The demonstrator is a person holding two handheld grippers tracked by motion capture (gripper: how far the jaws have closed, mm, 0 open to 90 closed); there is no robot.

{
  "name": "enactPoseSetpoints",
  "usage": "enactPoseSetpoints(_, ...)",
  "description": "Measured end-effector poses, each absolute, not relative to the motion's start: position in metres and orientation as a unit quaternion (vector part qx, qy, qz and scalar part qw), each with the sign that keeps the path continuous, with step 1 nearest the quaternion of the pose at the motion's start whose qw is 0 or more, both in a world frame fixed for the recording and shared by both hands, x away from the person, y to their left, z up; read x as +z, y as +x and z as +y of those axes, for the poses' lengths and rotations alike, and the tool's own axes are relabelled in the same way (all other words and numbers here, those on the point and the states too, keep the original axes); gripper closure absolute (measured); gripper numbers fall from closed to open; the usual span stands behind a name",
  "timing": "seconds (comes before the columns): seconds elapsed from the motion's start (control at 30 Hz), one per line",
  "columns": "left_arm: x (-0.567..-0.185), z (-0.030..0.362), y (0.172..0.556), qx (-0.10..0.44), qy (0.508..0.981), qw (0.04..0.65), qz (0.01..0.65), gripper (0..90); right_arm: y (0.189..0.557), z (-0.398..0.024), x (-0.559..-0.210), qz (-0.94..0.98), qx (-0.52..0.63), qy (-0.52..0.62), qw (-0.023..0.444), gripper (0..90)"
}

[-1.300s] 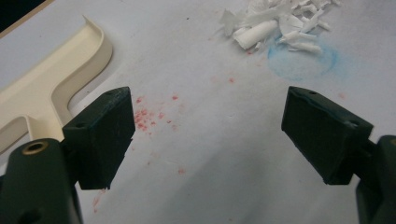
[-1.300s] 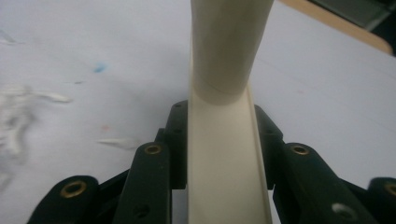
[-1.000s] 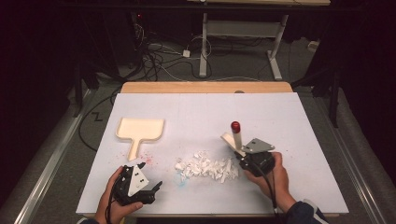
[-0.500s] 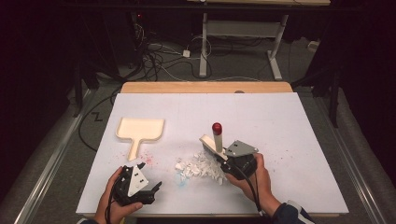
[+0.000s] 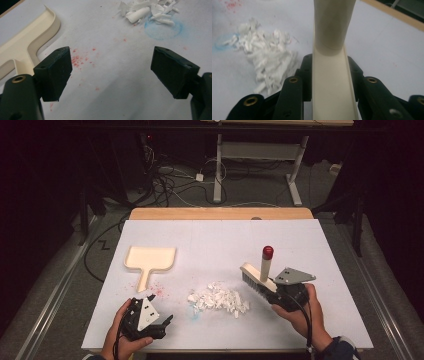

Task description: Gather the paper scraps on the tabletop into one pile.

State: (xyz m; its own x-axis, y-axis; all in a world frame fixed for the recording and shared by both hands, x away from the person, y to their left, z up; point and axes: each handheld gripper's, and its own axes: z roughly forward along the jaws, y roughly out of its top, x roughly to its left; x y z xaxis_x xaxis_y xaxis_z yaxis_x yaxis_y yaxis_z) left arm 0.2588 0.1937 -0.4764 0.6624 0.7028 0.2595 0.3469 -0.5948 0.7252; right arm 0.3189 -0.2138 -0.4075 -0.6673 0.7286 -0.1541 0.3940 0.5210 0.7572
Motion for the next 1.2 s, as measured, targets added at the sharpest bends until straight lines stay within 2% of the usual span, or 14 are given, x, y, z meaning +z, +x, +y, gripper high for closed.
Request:
enactPoseSetpoints(0.17,-0.477,0.193,0.259,0.271,0.854,0.324,0.306,16.5,0.3,-0.232,-0.412,0.858,0.336,0.326,0.212,68.2)
enactPoseSetpoints(0.37,-0.477,0.19,0.259,0.268,0.855,0.325,0.303,16.5,0.284,-0.223,-0.419,0.873,0.349,0.303,0.159,68.2)
enactPoseSetpoints(0.6,-0.478,0.189,0.261,0.266,0.855,0.326,0.304,16.5,0.287,-0.185,-0.421,0.871,0.365,0.283,0.168,68.2)
enactPoseSetpoints(0.73,-0.477,0.191,0.261,0.268,0.853,0.325,0.306,16.5,0.291,-0.185,-0.416,0.863,0.38,0.29,0.164,68.2)
enactPoseSetpoints(0.97,-0.475,0.194,0.261,0.275,0.847,0.328,0.314,16.5,0.297,-0.187,-0.397,0.836,0.412,0.294,0.211,68.2)
enactPoseSetpoints(1.07,-0.474,0.195,0.26,0.281,0.844,0.331,0.315,16.5,0.297,-0.181,-0.393,0.831,0.431,0.289,0.203,68.2)
enactPoseSetpoints(1.2,-0.47,0.201,0.258,0.307,0.833,0.335,0.315,16.5,0.293,-0.152,-0.394,0.835,0.447,0.261,0.186,68.2)
